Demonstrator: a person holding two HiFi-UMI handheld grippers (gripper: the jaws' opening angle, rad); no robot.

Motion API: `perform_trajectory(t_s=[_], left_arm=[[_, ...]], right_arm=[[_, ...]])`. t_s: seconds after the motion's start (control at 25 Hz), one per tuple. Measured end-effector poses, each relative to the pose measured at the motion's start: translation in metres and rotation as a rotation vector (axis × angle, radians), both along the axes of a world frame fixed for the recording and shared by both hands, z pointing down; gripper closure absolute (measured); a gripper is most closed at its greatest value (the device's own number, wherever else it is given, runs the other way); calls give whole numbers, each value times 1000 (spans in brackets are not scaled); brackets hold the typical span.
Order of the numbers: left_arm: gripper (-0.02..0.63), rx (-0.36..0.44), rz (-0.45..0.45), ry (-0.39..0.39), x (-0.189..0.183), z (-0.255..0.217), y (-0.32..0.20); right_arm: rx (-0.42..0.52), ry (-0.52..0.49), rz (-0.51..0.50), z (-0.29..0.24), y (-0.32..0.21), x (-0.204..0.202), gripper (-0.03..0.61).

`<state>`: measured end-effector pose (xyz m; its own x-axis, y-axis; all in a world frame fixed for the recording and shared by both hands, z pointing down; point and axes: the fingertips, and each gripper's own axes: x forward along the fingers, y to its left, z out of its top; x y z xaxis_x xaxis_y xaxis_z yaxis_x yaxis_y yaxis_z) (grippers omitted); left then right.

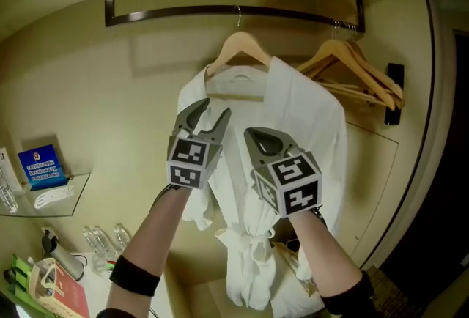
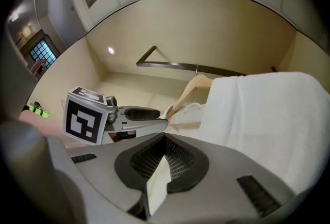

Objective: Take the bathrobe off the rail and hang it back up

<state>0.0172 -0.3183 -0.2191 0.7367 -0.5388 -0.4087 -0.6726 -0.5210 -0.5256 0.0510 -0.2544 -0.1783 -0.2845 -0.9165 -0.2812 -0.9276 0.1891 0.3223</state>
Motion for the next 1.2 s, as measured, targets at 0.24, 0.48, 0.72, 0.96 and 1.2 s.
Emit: perform_trajectory(t_s=[0.24, 0.48, 0.72, 0.96, 1.2], left_arm=[[420, 89, -19, -15, 17, -66, -5], [396, 148, -51, -46, 41, -106, -15], [390, 148, -65, -69, 54, -127, -31], [387, 159, -80, -131, 67, -130, -41], [414, 199, -88, -157, 71, -134, -37]], right_arm=[[19, -12, 21, -35, -17, 5, 554], [28, -31, 31, -63, -27, 8, 554], [41, -20, 39, -76, -28, 8, 554], [45, -17, 48, -83, -30, 10, 554], [48, -22, 58, -83, -30, 14, 554]])
